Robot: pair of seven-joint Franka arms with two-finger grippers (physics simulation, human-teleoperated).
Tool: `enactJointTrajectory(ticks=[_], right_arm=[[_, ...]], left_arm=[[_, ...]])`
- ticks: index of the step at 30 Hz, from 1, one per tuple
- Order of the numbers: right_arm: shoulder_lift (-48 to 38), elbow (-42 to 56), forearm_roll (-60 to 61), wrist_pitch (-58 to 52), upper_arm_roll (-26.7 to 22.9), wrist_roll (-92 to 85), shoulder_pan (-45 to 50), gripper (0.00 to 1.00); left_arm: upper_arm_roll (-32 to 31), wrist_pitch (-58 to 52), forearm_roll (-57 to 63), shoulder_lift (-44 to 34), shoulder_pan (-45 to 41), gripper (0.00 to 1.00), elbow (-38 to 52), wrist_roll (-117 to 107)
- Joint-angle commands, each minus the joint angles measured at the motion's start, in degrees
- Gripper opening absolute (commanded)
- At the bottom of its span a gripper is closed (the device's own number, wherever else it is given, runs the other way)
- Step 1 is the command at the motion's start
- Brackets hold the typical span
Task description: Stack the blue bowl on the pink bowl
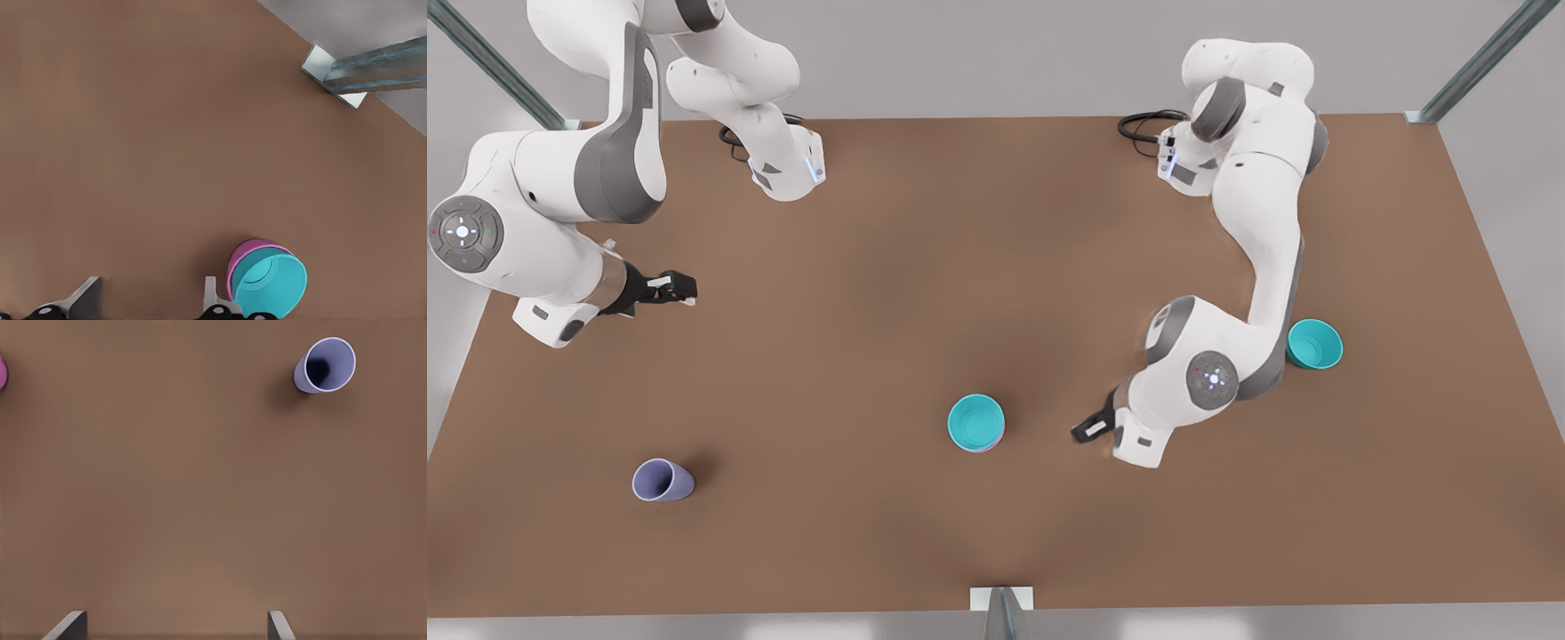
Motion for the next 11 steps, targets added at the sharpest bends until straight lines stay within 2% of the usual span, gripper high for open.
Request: enactJointTrajectory(ticks=[1, 4, 5, 6, 7, 11], right_arm=[[-0.06, 0.03, 0.03, 0.0, -0.1, -0.09, -0.04, 1.0], [0.29, 0.11, 0.03, 0.0, -0.02, -0.09, 0.05, 1.0], [0.29, 0.11, 0.03, 0.0, -0.02, -0.09, 0.05, 1.0], [0.29, 0.11, 0.12, 0.0, -0.02, -0.09, 0.05, 1.0], [0.12, 0.11, 0.12, 0.0, -0.02, -0.09, 0.05, 1.0], [0.29, 0.11, 0.12, 0.0, -0.02, -0.09, -0.04, 1.0]], left_arm=[[-0.06, -31.21, 6.12, -6.33, 5.46, 1.0, 0.1, 18.94], [0.03, -34.73, 10.87, -12.31, 11.35, 1.0, 0.01, 35.28], [2.31, -24.65, 11.75, -21.43, 10.84, 1.0, -13.75, 45.93], [13.63, -13.9, 9.3, -30.76, 0.57, 1.0, -26.7, 45.85], [16.73, -14.16, 3.32, -31.12, -0.51, 1.0, -26.71, 45.85], [16.64, -14.51, 3.05, -32.0, 1.16, 1.0, -26.71, 45.93]])
